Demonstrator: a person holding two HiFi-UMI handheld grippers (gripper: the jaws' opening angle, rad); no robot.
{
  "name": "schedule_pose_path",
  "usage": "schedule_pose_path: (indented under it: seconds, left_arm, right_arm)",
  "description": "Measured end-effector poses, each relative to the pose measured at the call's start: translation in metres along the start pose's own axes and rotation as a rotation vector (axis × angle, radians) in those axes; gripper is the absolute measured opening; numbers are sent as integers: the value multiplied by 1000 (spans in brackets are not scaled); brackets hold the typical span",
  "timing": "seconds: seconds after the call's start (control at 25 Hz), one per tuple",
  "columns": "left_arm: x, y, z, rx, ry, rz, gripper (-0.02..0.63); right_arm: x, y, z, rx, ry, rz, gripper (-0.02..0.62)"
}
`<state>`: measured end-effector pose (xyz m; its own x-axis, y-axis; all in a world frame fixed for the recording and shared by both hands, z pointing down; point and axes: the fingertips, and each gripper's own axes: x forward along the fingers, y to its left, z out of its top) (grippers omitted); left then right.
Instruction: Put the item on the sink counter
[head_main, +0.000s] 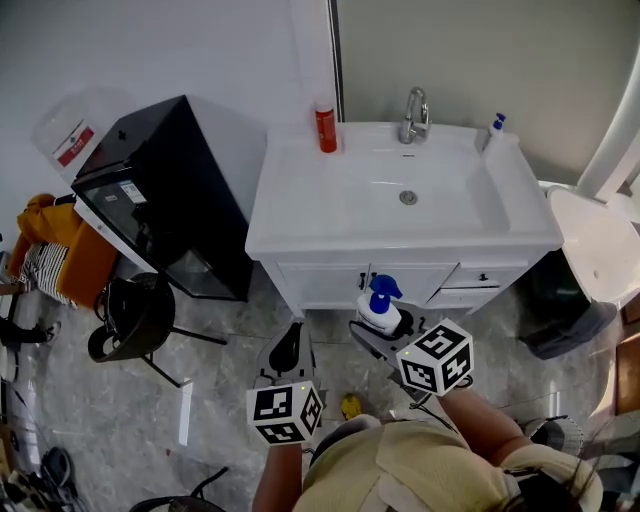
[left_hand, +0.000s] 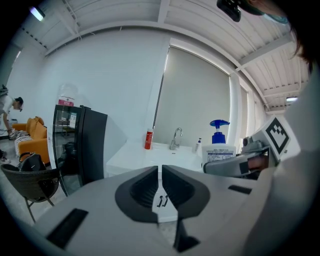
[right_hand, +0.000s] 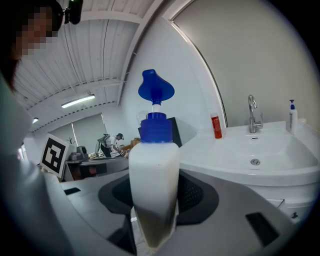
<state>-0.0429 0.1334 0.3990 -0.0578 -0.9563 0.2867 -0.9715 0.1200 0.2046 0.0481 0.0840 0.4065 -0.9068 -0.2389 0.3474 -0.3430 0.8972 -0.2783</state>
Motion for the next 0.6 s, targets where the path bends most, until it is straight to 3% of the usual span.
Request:
schedule_pose_path:
  seconds: [0.6]
  left_arm:
    - [17,38,6,-12,11,-46,55]
  right_arm:
    - [39,3,9,4,19,-42,207]
